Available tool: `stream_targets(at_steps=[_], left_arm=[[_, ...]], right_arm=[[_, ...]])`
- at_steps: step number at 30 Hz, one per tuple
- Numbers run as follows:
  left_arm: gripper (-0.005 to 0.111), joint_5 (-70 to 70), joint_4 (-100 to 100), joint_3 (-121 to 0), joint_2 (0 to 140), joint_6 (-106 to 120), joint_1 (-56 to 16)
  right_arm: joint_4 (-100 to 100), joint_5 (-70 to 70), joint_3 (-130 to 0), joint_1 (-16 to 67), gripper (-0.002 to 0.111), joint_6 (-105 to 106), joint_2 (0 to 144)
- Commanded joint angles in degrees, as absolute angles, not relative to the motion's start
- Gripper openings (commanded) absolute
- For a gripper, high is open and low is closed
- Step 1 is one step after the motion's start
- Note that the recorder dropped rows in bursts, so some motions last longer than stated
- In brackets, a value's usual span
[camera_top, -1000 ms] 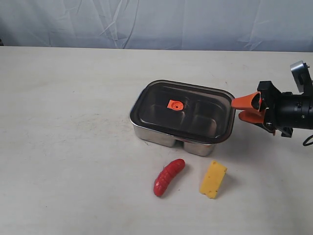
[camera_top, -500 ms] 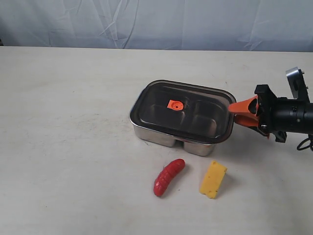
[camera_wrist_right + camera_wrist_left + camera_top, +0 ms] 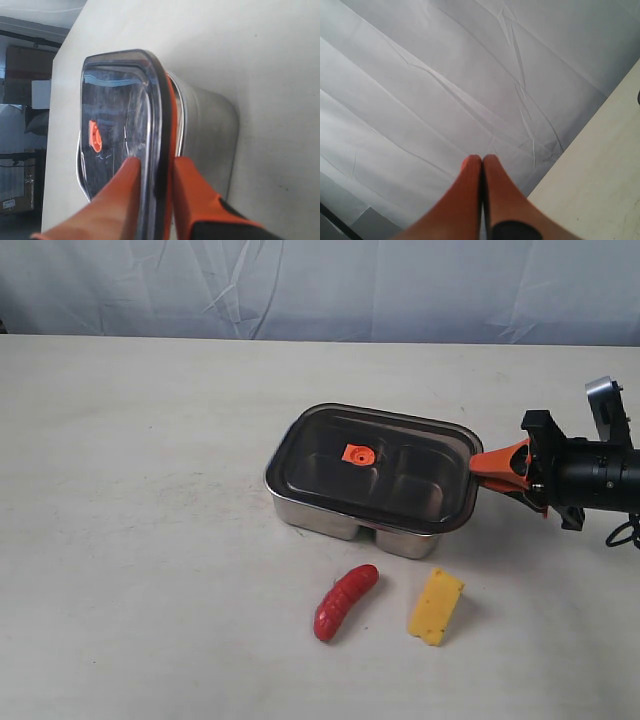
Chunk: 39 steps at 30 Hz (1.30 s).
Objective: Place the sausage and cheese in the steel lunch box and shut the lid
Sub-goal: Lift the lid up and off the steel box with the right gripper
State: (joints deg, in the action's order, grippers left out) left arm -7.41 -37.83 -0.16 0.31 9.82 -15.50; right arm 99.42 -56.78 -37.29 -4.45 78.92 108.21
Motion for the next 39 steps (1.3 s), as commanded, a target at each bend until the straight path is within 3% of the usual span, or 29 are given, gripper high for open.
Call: stream_targets(at_steps=[1, 29, 31, 33, 39], left_arm=[[0.0, -7.6, -37.8, 0.0, 0.0, 9.7, -15.5], [0.0, -7.6, -37.8, 0.0, 0.0, 9.7, -15.5], [0.0, -7.6, -37.8, 0.0, 0.0, 9.7, -15.5], [0.0, -7.6, -37.8, 0.0, 0.0, 9.7, -15.5], [0.0, -7.6, -37.8, 0.0, 0.0, 9.7, -15.5]], right_arm=[[99.6, -57.3, -37.0, -4.5, 0.023, 79.3, 108.3], [99.9, -54.3, -37.5, -0.2, 0.023, 79.3, 108.3], [99.9, -54.1, -37.5, -0.2, 0.017, 79.5, 108.3], [99.9, -54.1, -37.5, -0.2, 0.002, 79.5, 108.3], [99.9, -57.4, -37.5, -0.2, -0.001, 79.5, 108.3]])
